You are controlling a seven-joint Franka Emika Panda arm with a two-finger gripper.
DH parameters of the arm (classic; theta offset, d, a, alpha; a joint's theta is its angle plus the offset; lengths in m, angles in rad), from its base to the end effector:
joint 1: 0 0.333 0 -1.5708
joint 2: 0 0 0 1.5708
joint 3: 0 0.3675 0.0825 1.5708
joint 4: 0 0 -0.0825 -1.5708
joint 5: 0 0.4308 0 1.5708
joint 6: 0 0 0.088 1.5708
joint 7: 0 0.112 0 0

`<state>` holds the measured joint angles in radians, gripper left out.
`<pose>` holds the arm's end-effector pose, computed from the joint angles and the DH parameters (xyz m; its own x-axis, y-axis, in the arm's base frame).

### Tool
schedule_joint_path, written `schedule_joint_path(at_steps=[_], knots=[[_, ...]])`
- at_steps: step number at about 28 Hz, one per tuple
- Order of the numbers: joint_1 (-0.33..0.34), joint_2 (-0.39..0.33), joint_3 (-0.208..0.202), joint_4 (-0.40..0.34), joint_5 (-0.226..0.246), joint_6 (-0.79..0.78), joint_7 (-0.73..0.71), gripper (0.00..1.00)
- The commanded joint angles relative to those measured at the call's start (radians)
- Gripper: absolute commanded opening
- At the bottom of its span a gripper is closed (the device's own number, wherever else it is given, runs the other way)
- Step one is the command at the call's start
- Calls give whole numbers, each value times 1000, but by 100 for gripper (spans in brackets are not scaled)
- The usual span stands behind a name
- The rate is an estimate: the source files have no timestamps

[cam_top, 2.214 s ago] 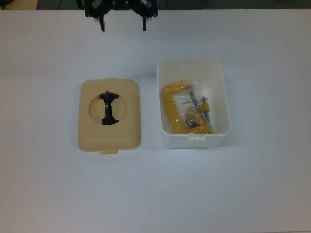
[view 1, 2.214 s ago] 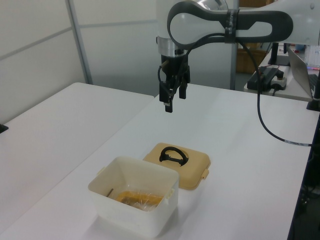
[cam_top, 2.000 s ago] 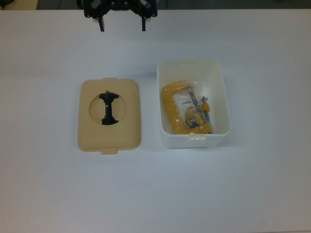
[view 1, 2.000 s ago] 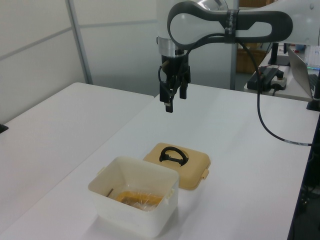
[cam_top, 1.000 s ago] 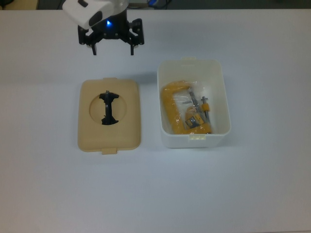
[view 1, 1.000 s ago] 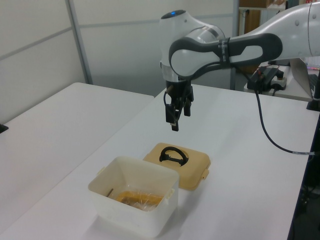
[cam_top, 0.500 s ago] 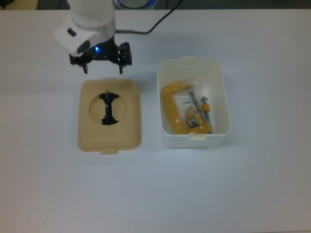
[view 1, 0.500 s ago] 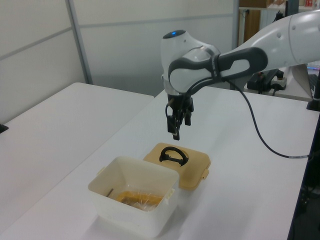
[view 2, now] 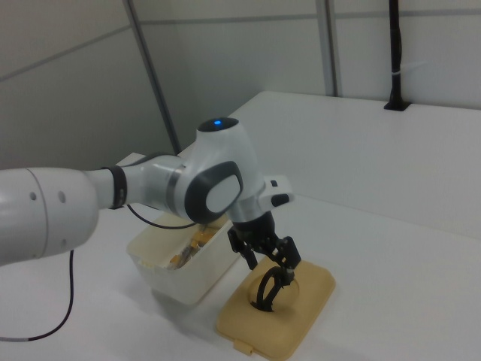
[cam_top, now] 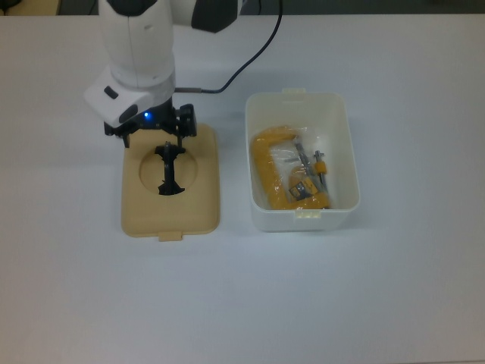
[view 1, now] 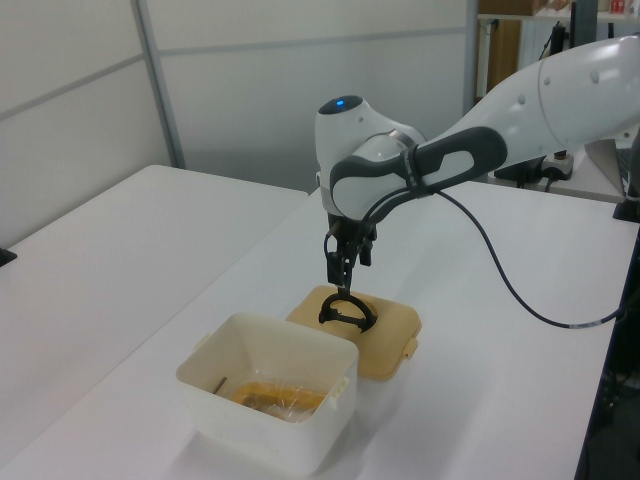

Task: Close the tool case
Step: 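Lower the gripper onto the black handle and close on it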

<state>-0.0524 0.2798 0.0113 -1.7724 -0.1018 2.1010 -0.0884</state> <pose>0.6935 -0.0344 0.4297 0.9945 0.0977 0.0388 0.0938 -0.9914 0.0907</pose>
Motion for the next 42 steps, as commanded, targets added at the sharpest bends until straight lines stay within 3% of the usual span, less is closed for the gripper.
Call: schedule_joint_path(at_steps=[1, 15, 17, 23, 26, 29, 33, 37, 38, 42], knots=[[-11, 36, -4, -7, -30, 60, -14, 100], [5, 32, -4, -21, -33, 51, -7, 100], [15, 32, -4, -28, -33, 51, -4, 95], [52, 30, -4, -45, -33, 50, -1, 94], [55, 30, -2, -45, -33, 50, -1, 88], [55, 30, -2, -45, -33, 48, -1, 71], [52, 30, -2, -44, -33, 50, -2, 41], [48, 27, -2, -44, -32, 48, -8, 24], [46, 24, -2, -44, -30, 48, -11, 15], [45, 21, -2, -42, -30, 34, -11, 4]])
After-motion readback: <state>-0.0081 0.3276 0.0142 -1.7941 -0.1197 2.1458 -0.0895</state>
